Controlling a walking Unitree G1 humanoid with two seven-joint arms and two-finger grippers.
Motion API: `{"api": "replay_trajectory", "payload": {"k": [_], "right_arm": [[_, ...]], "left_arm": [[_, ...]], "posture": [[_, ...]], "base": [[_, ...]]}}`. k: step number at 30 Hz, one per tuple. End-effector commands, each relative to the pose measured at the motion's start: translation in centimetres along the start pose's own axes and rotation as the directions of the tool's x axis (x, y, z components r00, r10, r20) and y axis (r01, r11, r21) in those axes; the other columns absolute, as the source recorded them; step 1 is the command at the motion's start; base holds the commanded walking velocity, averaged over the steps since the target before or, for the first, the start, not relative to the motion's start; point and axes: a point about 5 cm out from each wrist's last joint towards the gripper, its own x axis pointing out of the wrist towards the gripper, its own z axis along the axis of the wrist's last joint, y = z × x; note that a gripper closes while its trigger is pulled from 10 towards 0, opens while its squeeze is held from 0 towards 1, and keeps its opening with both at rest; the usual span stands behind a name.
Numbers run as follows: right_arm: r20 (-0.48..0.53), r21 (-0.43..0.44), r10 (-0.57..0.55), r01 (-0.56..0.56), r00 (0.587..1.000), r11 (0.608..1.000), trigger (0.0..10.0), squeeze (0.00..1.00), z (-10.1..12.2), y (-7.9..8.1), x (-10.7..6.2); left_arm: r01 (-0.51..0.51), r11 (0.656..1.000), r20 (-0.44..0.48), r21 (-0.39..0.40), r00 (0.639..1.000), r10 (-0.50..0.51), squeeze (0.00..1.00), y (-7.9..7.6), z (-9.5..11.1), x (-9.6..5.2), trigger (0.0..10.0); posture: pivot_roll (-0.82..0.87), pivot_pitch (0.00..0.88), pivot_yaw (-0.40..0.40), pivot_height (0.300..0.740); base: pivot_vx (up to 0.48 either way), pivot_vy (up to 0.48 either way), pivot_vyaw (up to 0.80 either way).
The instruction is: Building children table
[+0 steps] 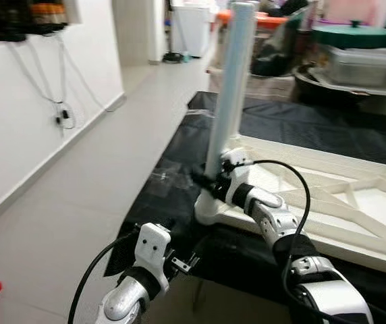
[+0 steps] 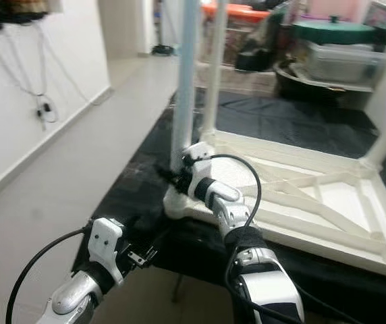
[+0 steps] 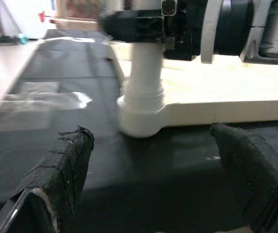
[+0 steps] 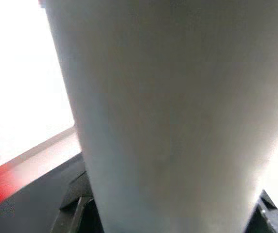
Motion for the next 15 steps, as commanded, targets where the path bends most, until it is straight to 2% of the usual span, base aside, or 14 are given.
{"api": "replay_trajectory", "payload": {"k": [1, 2, 3, 5, 6, 7, 8, 9, 10, 11, 12, 13, 14, 15], "right_arm": [[-0.047, 0.023, -0.488, 0.489, 0.872, 0.872, 0.0, 0.0, -1.2, -5.1, -2.7], [-0.047, 0.023, -0.488, 0.489, 0.872, 0.872, 0.0, 0.0, -1.2, -5.1, -2.7], [-0.038, 0.038, -0.626, 0.628, 0.779, 0.778, 0.0, 0.0, -1.5, -5.8, -4.0], [-0.038, 0.038, -0.626, 0.628, 0.779, 0.778, 0.0, 0.0, -1.5, -5.8, -4.0], [-0.033, 0.047, -0.695, 0.696, 0.718, 0.716, 0.0, 0.0, -1.7, -6.0, -4.9], [-0.033, 0.047, -0.695, 0.696, 0.718, 0.716, 0.0, 0.0, -1.7, -6.0, -4.9], [-0.025, 0.063, -0.73, 0.73, 0.683, 0.68, 0.0, 0.0, -2.0, -5.6, -5.4], [-0.037, 0.087, -0.742, 0.742, 0.67, 0.665, 0.0, 0.0, -2.5, -4.8, -5.6], [-0.048, 0.124, -0.735, 0.735, 0.676, 0.667, 0.0, 0.0, -2.9, -3.8, -5.3], [-0.04, 0.157, -0.703, 0.699, 0.71, 0.697, 4.5, 0.0, -2.9, -2.7, -4.6], [-0.021, 0.19, -0.653, 0.644, 0.757, 0.741, 10.0, 0.0, -2.8, -1.6, -3.9], [-0.005, 0.207, -0.619, 0.606, 0.786, 0.768, 10.0, 0.0, -2.6, -0.9, -3.5], [0.027, 0.211, -0.568, 0.55, 0.823, 0.808, 10.0, 1.0, -2.3, -0.2, -3.1], [0.04, 0.21, -0.547, 0.528, 0.836, 0.823, 10.0, 1.0, -2.0, 0.3, -3.0]], "left_arm": [[0.006, 1.0, -0.003, 0.004, 1.0, -0.006, 0.0, -0.1, -0.1, -0.2, 10.0], [0.006, 1.0, -0.003, 0.004, 1.0, -0.006, 0.0, -0.1, -0.1, -0.2, 10.0], [0.006, 1.0, -0.004, 0.004, 1.0, -0.006, 0.0, -0.1, -0.2, -0.2, 10.0], [0.006, 1.0, -0.004, 0.004, 1.0, -0.006, 0.0, -0.1, -0.2, -0.2, 10.0], [0.007, 1.0, -0.005, 0.004, 1.0, -0.007, 0.0, -0.1, -0.2, -0.2, 10.0], [0.007, 1.0, -0.005, 0.004, 1.0, -0.007, 0.0, -0.1, -0.2, -0.2, 10.0], [0.008, 1.0, -0.006, 0.004, 1.0, -0.008, 0.0, -0.1, -0.2, -0.2, 10.0], [0.009, 1.0, -0.006, 0.004, 1.0, -0.009, 0.0, -0.1, -0.3, -0.2, 10.0], [0.009, 1.0, -0.007, 0.005, 1.0, -0.009, 0.0, -0.1, -0.3, -0.2, 10.0], [0.01, 1.0, -0.007, 0.005, 1.0, -0.01, 0.0, -0.1, -0.3, -0.2, 10.0], [0.009, 1.0, -0.007, 0.005, 1.0, -0.009, 0.0, -0.1, -0.3, -0.2, 10.0], [0.009, 1.0, -0.007, 0.005, 1.0, -0.009, 0.0, -0.1, -0.3, -0.2, 10.0], [0.009, 1.0, -0.007, 0.005, 1.0, -0.009, 0.0, -0.1, -0.3, -0.2, 10.0], [0.008, 1.0, -0.006, 0.006, 1.0, -0.008, 0.0, -0.1, -0.2, -0.2, 10.0]], "posture": [[0.17, 0.0, -0.068, 0.74], [0.17, 0.0, -0.068, 0.74], [0.17, 0.0, -0.064, 0.74], [0.17, 0.0, -0.064, 0.74], [0.17, 0.0, -0.065, 0.74], [0.17, 0.0, -0.065, 0.74], [0.17, 0.0, -0.064, 0.74], [0.17, 0.0, -0.063, 0.74], [0.17, 0.0, -0.066, 0.74], [0.17, 0.0, -0.065, 0.74], [0.17, 0.0, -0.062, 0.74], [0.17, 0.0, -0.062, 0.74], [0.17, 0.0, -0.066, 0.74], [0.17, 0.0, -0.066, 0.74]], "base": [[0.0, 0.0, 0.0], [0.0, 0.0, 0.0], [0.0, 0.0, 0.0], [0.0, 0.0, 0.0], [0.0, 0.0, 0.0], [0.0, 0.0, 0.0], [0.0, 0.0, 0.0], [0.0, 0.0, 0.0], [0.0, 0.0, 0.0], [0.0, 0.0, 0.0], [0.0, 0.0, 0.0], [0.0, 0.0, 0.0], [0.0, 0.0, 0.0], [0.0, 0.0, 0.0]]}}
